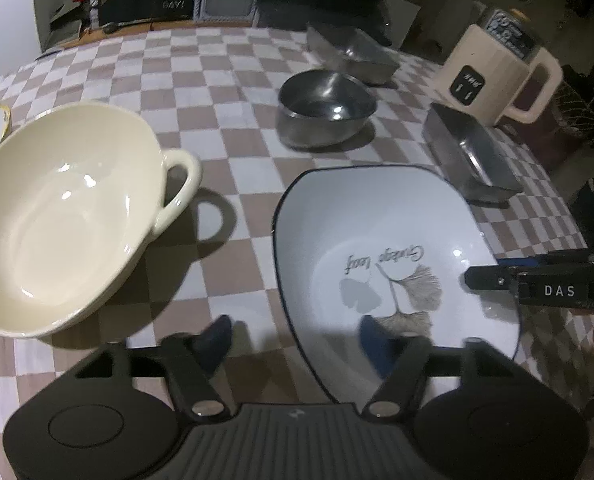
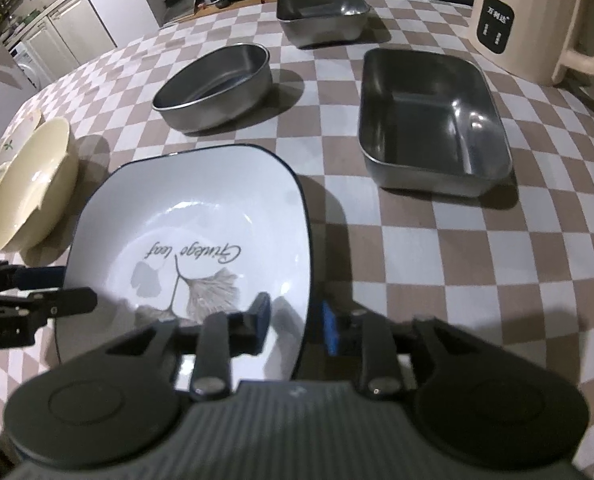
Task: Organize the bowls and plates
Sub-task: 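Open both grippers to release the white plate on the table, then move both grippers to the cream two-handled bowl and grasp its rim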
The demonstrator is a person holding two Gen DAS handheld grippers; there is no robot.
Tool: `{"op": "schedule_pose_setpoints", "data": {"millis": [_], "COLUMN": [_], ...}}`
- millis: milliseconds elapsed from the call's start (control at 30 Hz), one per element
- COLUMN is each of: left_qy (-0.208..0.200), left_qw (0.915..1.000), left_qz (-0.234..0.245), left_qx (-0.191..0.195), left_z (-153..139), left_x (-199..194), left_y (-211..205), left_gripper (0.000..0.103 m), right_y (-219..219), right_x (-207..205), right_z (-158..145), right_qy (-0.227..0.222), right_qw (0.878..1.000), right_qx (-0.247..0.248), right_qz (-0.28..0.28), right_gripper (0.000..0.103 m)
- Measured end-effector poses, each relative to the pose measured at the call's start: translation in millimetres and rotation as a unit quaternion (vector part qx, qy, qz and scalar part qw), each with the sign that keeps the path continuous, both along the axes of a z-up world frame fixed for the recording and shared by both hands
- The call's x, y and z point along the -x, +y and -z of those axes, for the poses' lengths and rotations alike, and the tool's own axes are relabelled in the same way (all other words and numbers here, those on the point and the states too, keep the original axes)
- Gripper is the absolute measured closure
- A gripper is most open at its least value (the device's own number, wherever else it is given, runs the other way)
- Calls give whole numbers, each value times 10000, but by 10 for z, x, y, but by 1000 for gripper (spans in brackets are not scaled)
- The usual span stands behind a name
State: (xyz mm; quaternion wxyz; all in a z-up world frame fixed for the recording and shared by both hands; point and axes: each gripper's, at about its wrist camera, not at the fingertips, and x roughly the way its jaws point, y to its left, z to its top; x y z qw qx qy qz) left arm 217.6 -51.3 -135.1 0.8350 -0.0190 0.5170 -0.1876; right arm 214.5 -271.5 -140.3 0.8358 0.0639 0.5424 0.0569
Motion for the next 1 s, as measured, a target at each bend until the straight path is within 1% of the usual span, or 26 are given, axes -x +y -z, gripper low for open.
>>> {"op": "schedule_pose_setpoints", "data": {"millis": [67,133,200,233,300,333,367,400,500,567,700,767,867,933,1000], "left_qy": [-92,-152,-191,-206,-270,-331,-396,-478,-711,-870,-1126,-1296,-1567,-1687,-1716], "left_qw": [9999,9998,9998,9997,9996,9994,9991,9987,9974,9961,9934,9911,9868,9841,9827], "left_qz": [49,85,94,92,88,110,121,112,72,46,-126,-204,-372,-523,-668], "left_qx": [26,-6,-57,-66,-18,41,79,101,107,105,205,231,174,159,190], "left_z": [-52,-89,-126,-148,-210,-252,-293,-340,-490,-586,-779,-886,-1036,-1111,-1162], "left_x": [26,51,71,80,100,113,126,136,163,179,190,193,200,185,155], "left_y": [0,4,16,27,67,93,120,146,242,314,486,577,731,843,958], "left_gripper": [19,16,14,12,6,2,0,0,0,0,0,0,0,0,0], "right_y": [-12,-19,-28,-33,-40,-46,-51,-51,-37,-26,50,104,212,297,398], "right_x": [29,51,77,93,121,136,149,162,213,239,305,315,301,278,236], "right_z": [-52,-100,-147,-172,-234,-265,-294,-326,-432,-498,-663,-731,-833,-887,-935], "right_qy": [-108,-208,-280,-330,-447,-495,-538,-590,-823,-971,-1454,-1572,-1759,-1850,-1942], "right_qw": [9999,9998,9996,9994,9989,9987,9984,9981,9964,9950,9887,9868,9830,9806,9781], "right_qx": [-10,-39,-24,-8,-11,-42,-67,-78,-80,-115,-187,-285,-470,-600,-727], "right_qz": [37,39,80,96,123,127,132,134,159,223,302,274,250,229,190], "right_gripper": [51,46,34,31,21,18,12,8,0,0,0,0,0,0,0]}}
